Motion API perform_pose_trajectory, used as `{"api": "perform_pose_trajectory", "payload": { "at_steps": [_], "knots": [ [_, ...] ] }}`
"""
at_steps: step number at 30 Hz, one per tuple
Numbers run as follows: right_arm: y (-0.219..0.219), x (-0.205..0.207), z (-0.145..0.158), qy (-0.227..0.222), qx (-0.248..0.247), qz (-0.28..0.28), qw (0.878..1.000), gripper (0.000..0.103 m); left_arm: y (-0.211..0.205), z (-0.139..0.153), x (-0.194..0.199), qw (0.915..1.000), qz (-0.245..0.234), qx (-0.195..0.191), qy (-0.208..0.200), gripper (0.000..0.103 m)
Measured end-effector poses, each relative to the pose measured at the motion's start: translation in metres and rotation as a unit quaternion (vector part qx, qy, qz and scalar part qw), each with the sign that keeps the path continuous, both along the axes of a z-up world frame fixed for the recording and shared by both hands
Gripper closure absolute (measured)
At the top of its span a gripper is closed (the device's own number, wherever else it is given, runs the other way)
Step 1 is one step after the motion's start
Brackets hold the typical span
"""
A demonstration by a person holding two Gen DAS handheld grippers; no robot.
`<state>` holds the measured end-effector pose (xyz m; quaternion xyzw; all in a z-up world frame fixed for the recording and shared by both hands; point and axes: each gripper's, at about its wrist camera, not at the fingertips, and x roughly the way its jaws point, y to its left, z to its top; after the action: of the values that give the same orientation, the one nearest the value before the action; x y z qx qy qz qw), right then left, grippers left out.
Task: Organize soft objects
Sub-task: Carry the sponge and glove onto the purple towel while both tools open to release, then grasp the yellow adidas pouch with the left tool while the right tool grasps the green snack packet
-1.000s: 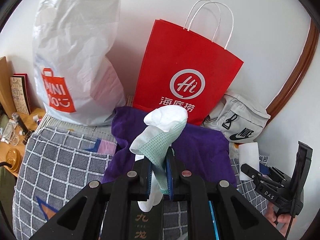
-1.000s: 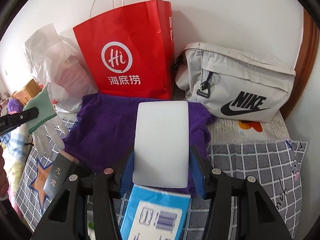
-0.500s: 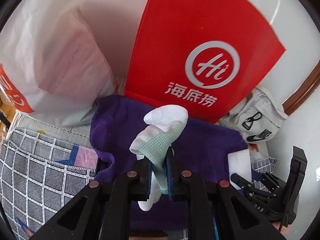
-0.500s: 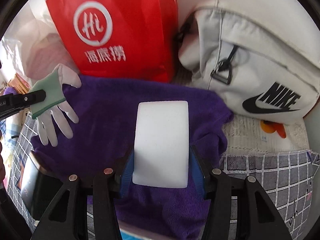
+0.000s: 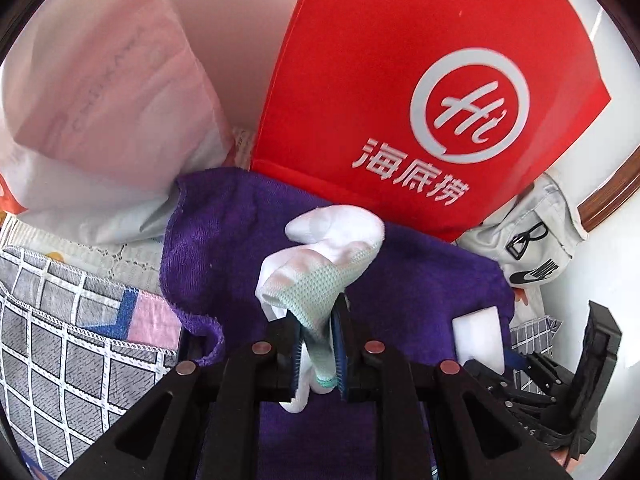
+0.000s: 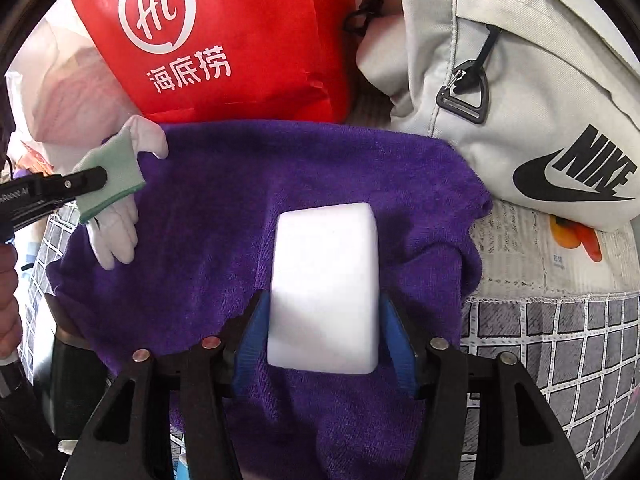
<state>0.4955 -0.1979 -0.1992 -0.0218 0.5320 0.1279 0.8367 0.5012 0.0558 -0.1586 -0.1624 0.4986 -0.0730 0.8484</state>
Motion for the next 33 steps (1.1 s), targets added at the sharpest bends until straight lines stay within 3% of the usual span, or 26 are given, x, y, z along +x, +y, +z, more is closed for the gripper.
{"api": "perform_pose_trajectory", "payload": {
  "at_steps": [5,9,15,22,33],
  "knots": [
    [-0.001,-0.007,0.009,-0.02,0.002,0.007,1.0,0.025,-0.003,-0.002,0.0,0.9999,0.003,0.013,0.009,0.062],
    [-0.003,-0.009,0.022,-0.045,-0.005,0.005,0.999,0.023,-0.009,0.0,-0.005,0.9996,0.008,0.028,0.007,0.043],
    [-0.004,-0.019,0.036,-0.046,-0.015,-0.001,0.999,0.02,-0.008,0.009,-0.022,0.9986,0.009,0.049,0.016,0.036],
    [-0.004,-0.037,0.062,-0.082,-0.03,0.005,0.996,0.02,0.0,0.027,-0.054,0.9981,0.016,0.058,0.013,0.035],
    [-0.007,-0.102,0.09,-0.09,0.029,-0.02,0.995,0.02,-0.002,0.069,-0.134,0.9956,0.013,0.079,-0.048,0.035]
  ]
}}
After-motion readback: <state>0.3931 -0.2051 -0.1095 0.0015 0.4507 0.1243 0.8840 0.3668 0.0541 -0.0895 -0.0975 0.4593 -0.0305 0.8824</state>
